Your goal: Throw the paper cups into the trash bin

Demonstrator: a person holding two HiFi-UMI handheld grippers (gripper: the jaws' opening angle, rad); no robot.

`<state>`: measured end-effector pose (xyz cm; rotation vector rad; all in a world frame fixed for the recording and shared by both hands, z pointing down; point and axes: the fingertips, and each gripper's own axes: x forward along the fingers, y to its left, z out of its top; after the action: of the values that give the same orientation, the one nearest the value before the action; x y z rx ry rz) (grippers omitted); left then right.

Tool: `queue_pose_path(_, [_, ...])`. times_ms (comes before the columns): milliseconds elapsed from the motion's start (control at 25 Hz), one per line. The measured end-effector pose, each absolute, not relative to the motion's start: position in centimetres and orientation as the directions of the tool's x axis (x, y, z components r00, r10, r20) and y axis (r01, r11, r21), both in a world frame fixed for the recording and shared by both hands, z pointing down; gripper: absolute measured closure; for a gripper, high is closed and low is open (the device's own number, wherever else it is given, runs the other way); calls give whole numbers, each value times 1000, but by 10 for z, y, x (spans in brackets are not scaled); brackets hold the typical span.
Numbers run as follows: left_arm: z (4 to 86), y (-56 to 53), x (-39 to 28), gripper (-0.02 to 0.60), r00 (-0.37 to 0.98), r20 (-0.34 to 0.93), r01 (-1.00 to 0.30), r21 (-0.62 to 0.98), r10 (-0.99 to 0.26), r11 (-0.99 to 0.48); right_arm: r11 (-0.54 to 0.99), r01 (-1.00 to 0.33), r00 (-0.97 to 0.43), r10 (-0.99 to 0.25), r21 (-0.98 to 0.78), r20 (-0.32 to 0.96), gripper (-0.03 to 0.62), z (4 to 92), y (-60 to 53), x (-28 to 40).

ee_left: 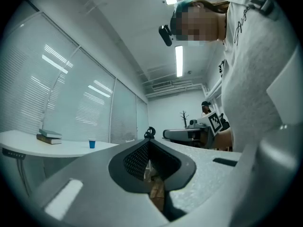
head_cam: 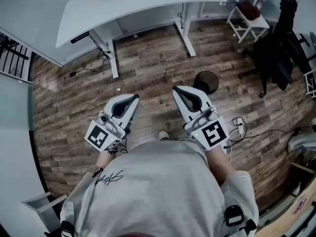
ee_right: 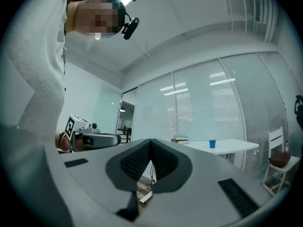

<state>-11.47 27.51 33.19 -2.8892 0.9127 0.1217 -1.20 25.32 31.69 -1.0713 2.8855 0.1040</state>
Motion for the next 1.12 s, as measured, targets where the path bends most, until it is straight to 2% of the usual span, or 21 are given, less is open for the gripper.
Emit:
queue_pose_path(760, [331,282,-124,588,809,-107,-587,-81,-578,-806,661,-750,-659,-746,10,-96,588,313,243,0])
queue_pose_path(1120, [334,283,-130,588,792,-117,-609,-66,-600,-791,665,-746,-657,-741,-16,-141,588,309,252,-2])
